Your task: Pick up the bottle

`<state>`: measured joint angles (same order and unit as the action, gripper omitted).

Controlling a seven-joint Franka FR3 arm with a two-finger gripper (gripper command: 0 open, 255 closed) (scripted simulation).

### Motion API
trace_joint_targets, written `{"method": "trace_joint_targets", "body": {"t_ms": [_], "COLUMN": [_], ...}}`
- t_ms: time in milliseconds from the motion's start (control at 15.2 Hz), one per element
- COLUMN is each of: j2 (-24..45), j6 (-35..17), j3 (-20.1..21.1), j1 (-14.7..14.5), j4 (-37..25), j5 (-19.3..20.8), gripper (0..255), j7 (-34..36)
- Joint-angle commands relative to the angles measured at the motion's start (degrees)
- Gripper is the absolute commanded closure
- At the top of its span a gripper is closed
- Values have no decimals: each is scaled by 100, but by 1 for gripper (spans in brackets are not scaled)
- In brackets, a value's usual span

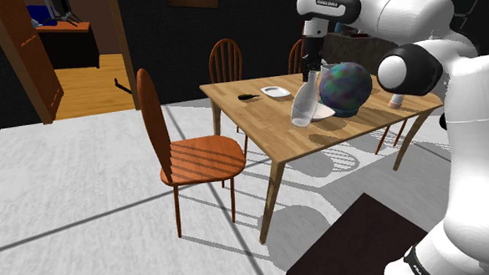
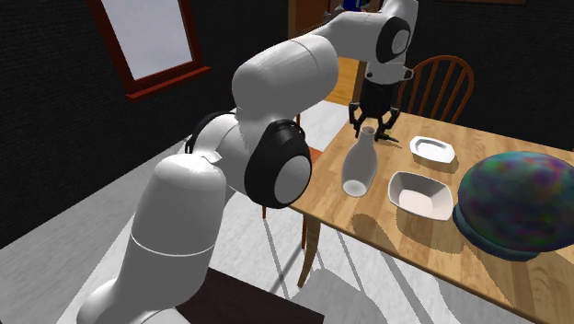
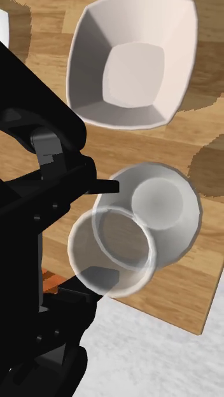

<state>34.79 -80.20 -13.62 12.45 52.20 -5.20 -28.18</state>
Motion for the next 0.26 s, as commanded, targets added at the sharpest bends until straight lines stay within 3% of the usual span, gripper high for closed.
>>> {"method": "trace_joint_targets", "body": {"t_ms": [0,198], "j2": [94,187], "j6": [228,386], "j3": [5,11], "j1": [38,72], "j4": [-322,-576], "j5": [-17,-34], "gripper": [255,255], "j7": [1,2]}}
